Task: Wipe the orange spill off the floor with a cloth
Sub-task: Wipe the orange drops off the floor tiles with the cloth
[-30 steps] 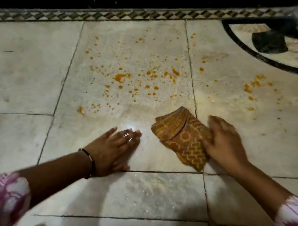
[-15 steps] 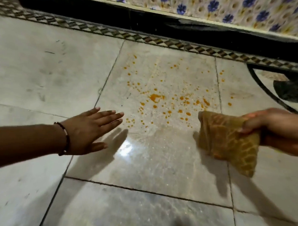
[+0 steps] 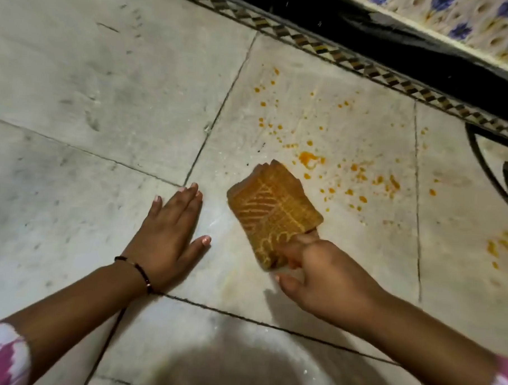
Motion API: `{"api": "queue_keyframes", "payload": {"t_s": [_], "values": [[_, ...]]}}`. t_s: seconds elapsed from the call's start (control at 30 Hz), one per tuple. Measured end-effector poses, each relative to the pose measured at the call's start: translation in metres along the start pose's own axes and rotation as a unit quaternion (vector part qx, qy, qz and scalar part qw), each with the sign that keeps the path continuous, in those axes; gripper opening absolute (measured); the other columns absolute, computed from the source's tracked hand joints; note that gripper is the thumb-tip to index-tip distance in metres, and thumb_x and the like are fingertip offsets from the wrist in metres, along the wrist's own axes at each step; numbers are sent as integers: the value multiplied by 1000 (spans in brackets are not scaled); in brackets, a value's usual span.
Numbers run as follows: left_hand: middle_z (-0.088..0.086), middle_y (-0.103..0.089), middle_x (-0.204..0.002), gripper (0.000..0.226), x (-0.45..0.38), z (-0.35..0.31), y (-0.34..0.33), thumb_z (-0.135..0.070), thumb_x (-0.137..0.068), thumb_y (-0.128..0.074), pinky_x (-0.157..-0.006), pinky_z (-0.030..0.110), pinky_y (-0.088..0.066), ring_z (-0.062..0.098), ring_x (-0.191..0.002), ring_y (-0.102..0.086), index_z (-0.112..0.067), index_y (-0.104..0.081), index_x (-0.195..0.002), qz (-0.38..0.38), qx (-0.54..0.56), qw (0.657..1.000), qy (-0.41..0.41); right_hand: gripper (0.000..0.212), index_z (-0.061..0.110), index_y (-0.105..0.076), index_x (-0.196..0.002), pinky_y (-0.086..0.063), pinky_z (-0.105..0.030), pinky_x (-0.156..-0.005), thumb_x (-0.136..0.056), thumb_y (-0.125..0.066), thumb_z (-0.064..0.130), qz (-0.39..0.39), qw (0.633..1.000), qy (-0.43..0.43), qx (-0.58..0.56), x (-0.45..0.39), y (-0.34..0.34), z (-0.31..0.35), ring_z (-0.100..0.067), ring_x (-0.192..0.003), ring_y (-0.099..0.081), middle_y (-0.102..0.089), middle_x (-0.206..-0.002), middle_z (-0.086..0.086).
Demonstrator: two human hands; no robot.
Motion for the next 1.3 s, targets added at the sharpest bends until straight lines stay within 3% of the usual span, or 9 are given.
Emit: {"api": "queue_keyframes", "payload": {"t_s": [0.13, 0.2, 0.27, 0.4, 0.63, 0.77, 0.93, 1.13, 1.3], "values": [[12, -22, -156, 80, 6, 12, 1, -64, -92, -19, -114, 47, -11, 26, -143, -22, -7, -26, -148, 54, -81, 993, -73, 42, 22, -62, -115, -48, -34, -77, -87, -42, 48, -96, 995, -18, 29, -14, 3, -22, -21, -99, -54, -55, -105, 1], [13, -21, -156, 82, 0, 12, 4, -66, -92, -19, -115, 44, -7, 26, -143, -21, -7, -24, -148, 49, -96, 991, -84, 62, 22, -51, -132, -40, -35, -95, -84, -33, 56, -128, 990, -21, 59, -35, 10, -34, -24, -119, -46, -54, -128, -3], [11, -14, -158, 85, -6, 7, 3, -67, -91, -19, -116, 41, -2, 23, -144, -14, -6, -20, -150, 43, -97, 992, -63, 75, 31, -28, -147, -18, -41, -112, -81, -22, 65, -126, 986, -26, 102, -60, 3, -32, -25, -141, -22, -28, -154, -1], [12, -13, -158, 87, -3, 3, -10, -68, -91, -18, -116, 46, -7, 22, -145, -12, -4, -20, -150, 33, -117, 992, -17, 74, 34, -7, -151, 10, -52, -113, -86, -23, 66, -136, 981, -27, 134, -97, -56, -1, -26, -146, 5, 1, -160, 1], [12, -16, -158, 85, -4, 6, -12, -67, -91, -19, -116, 47, -13, 23, -146, -15, -5, -23, -149, 33, -126, 991, -29, 62, 33, -18, -150, -9, -52, -114, -92, -32, 49, -138, 977, 51, 152, -26, -88, -31, -19, -146, -11, -16, -158, 7], [10, -16, -158, 85, -3, 8, -13, -67, -90, -26, -116, 47, -14, 21, -146, -14, -7, -22, -150, 16, -116, 993, -25, 59, 37, -15, -150, -1, -47, -116, -93, -24, 49, -144, 979, -35, 137, -29, -70, -81, -17, -146, -9, -13, -158, 9], [8, -17, -158, 85, -4, 7, -10, -67, -89, -31, -117, 45, -14, 20, -146, -13, -8, -22, -150, 16, -102, 994, -23, 61, 36, -3, -148, 8, -50, -115, -89, -3, 52, -182, 970, -131, 100, -96, -44, -64, -18, -146, 3, -4, -159, 7], [8, -20, -158, 86, -4, 5, -10, -67, -88, -34, -116, 46, -16, 20, -146, -17, -8, -26, -149, 3, -90, 996, -17, 56, 33, -32, -146, -15, -59, -111, -91, -35, 41, -181, 978, -57, 83, -33, -105, 17, -24, -143, -23, -29, -155, 3], [6, -20, -158, 90, -4, 5, -10, -69, -84, -38, -118, 42, -14, 17, -145, -18, -9, -25, -149, -9, -80, 997, -4, 53, 37, -27, -146, 1, -56, -113, -93, -28, 41, -139, 982, 59, 115, -113, -67, 18, -21, -146, -11, -20, -157, 8]]}}
Point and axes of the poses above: each hand's wrist, its own x-axis away from the middle knuckle, its own y-axis out of the back of the hand, z = x × y, the point moved 2 cm from there along -x, towards the middle knuckle
